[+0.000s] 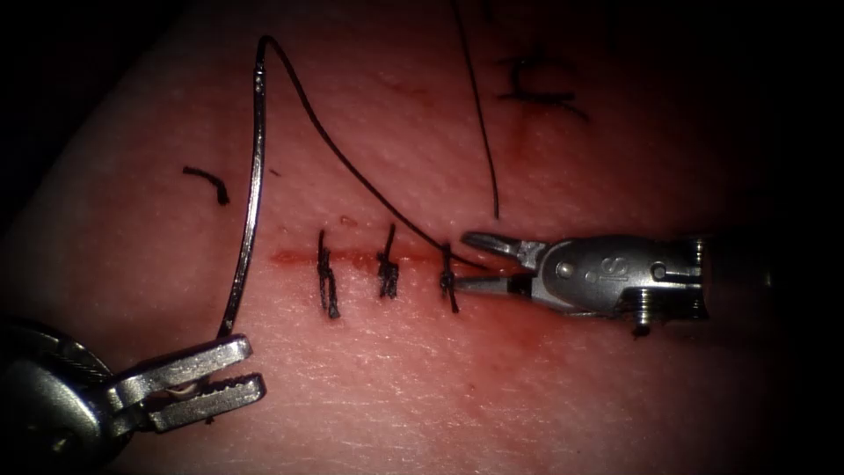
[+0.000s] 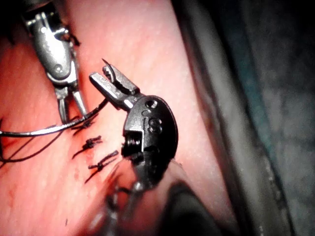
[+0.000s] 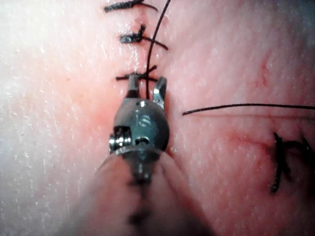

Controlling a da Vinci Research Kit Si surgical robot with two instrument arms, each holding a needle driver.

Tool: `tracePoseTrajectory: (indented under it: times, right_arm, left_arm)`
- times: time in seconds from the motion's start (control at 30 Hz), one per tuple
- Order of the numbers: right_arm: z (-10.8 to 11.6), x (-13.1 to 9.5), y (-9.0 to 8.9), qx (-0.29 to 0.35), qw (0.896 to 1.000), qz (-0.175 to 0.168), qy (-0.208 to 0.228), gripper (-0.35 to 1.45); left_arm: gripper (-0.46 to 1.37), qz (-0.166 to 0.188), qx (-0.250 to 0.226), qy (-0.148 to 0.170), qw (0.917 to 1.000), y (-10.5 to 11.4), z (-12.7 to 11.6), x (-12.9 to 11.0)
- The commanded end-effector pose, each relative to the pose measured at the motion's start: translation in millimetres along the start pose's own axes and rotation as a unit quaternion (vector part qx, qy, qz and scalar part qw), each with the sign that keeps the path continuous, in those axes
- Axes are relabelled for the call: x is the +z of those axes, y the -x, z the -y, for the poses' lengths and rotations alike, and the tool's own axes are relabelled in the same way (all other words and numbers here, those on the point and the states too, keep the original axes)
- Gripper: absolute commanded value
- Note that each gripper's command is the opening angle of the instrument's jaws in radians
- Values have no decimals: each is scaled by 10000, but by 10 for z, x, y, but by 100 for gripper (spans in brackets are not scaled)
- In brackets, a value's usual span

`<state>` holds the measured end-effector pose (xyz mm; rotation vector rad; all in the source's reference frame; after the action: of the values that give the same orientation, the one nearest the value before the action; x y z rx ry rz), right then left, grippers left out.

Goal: Wound Closure
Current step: Pass the needle from the left hand to the right hand

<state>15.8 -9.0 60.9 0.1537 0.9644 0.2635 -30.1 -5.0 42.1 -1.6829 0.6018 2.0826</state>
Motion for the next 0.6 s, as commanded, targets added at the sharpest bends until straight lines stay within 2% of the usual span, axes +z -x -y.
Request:
tracePoseTrajectory:
  times: [0.03, 0.33, 0.6]
  right_arm:
    - [1, -1, 0, 2, 10000, 0, 11, 10]
    - [3, -13, -4, 17, 10000, -18, -51, 20]
    - [2, -50, -12, 66, 10000, -28, -18, 34]
  left_arm:
    - [-35, -3, -2, 34, 10000, 0, 0, 0]
    - [-35, -25, 8, 33, 10000, 5, -2, 11]
    - [-35, -100, 49, 38, 9999, 22, -8, 30]
